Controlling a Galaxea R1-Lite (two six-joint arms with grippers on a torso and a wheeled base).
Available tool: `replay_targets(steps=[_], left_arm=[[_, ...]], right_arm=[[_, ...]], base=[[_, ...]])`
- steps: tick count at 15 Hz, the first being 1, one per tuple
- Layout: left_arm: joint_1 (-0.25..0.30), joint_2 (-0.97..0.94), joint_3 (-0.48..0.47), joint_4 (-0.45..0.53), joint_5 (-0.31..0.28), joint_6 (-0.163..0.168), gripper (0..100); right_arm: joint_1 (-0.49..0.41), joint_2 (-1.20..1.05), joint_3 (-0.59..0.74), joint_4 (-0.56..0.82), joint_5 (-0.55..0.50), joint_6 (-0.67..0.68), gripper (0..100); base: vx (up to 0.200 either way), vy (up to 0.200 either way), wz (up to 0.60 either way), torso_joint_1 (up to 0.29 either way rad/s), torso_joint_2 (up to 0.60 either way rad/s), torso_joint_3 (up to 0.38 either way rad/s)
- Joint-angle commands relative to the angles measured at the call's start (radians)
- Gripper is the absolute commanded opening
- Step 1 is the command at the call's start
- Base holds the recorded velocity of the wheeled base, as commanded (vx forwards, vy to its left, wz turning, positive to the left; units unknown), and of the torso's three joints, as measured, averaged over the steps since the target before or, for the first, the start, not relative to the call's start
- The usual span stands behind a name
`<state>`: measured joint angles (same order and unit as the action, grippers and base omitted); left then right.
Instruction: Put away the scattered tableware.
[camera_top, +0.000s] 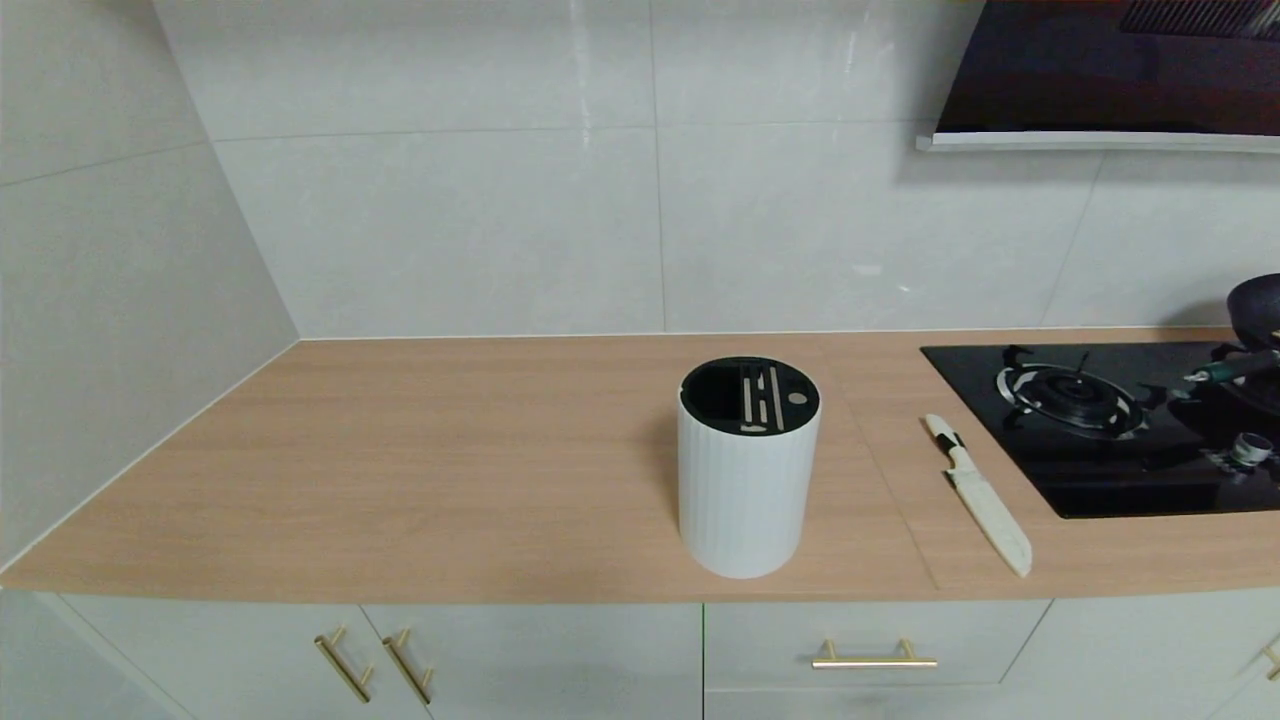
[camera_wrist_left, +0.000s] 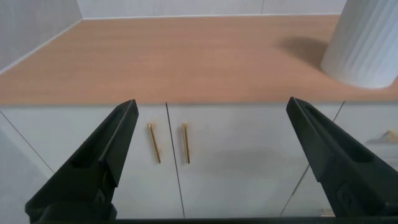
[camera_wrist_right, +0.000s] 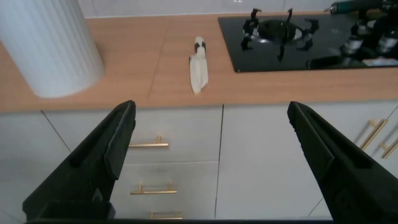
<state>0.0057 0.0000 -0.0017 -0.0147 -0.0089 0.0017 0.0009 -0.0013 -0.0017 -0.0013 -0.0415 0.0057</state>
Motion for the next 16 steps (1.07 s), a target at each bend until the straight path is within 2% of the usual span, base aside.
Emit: replay_targets(steps=[1, 10, 15, 16], left_arm=[[0.0, 0.0, 0.0, -0.001, 0.001, 0.0, 100], [0.0, 0.0, 0.0, -0.001, 0.0, 0.0, 100], [0.0, 0.0, 0.0, 0.001, 0.0, 0.0, 100], [0.0, 0.0, 0.0, 0.001, 0.0, 0.0, 100]], right_arm=[[0.001, 0.001, 0.0, 0.0, 0.0, 0.0, 100], [0.001, 0.001, 0.0, 0.0, 0.0, 0.0, 100], [0.001, 0.001, 0.0, 0.0, 0.0, 0.0, 100], [0.001, 0.001, 0.0, 0.0, 0.0, -0.001, 100]], base=[[0.0, 0.0, 0.0, 0.271, -0.6, -0.325], [0.0, 0.0, 0.0, 0.185, -0.39, -0.212], [0.0, 0.0, 0.0, 0.027, -0.06, -0.028], [0.0, -0.2, 0.0, -0.002, 0.0, 0.002]])
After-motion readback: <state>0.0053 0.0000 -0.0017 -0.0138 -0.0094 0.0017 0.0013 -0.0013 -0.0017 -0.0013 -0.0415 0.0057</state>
